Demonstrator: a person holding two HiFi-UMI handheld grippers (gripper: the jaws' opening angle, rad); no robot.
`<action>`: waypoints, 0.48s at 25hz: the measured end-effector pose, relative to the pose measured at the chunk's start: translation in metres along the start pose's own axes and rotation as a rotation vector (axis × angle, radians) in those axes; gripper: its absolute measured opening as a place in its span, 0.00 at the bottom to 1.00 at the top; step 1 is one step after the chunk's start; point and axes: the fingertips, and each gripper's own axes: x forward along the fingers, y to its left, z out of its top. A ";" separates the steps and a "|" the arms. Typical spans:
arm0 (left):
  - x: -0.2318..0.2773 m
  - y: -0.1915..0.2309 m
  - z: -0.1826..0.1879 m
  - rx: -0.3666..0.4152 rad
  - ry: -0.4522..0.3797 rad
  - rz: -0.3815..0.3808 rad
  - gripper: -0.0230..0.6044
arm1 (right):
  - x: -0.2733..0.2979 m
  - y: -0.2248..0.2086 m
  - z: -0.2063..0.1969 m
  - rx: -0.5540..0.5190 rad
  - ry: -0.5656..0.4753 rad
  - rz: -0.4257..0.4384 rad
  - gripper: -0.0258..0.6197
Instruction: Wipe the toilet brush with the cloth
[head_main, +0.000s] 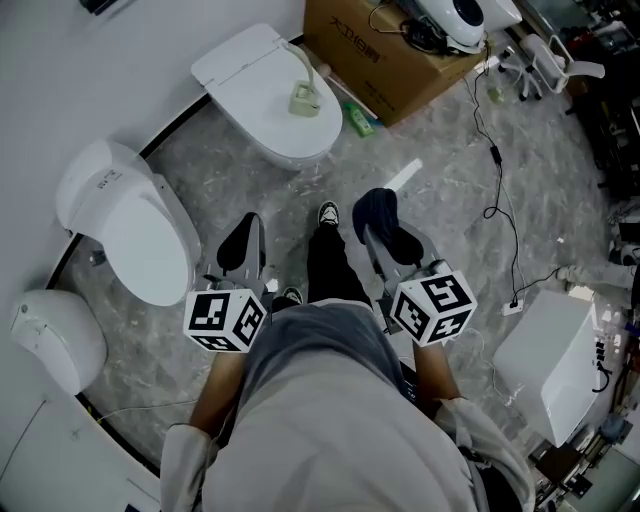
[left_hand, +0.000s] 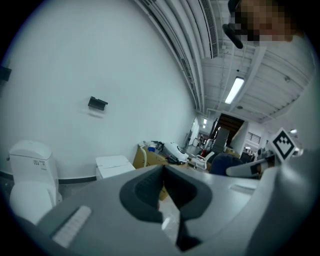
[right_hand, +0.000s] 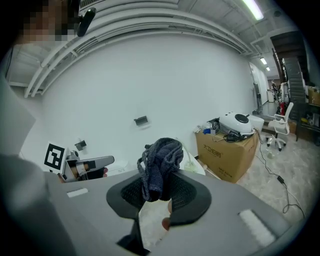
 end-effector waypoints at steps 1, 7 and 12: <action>0.016 -0.001 0.005 0.002 0.002 0.002 0.04 | 0.010 -0.012 0.008 -0.004 0.003 0.007 0.18; 0.115 -0.010 0.032 -0.013 0.024 0.045 0.04 | 0.069 -0.086 0.058 -0.003 0.035 0.062 0.18; 0.195 -0.014 0.051 -0.022 0.033 0.079 0.04 | 0.124 -0.142 0.093 -0.012 0.071 0.120 0.18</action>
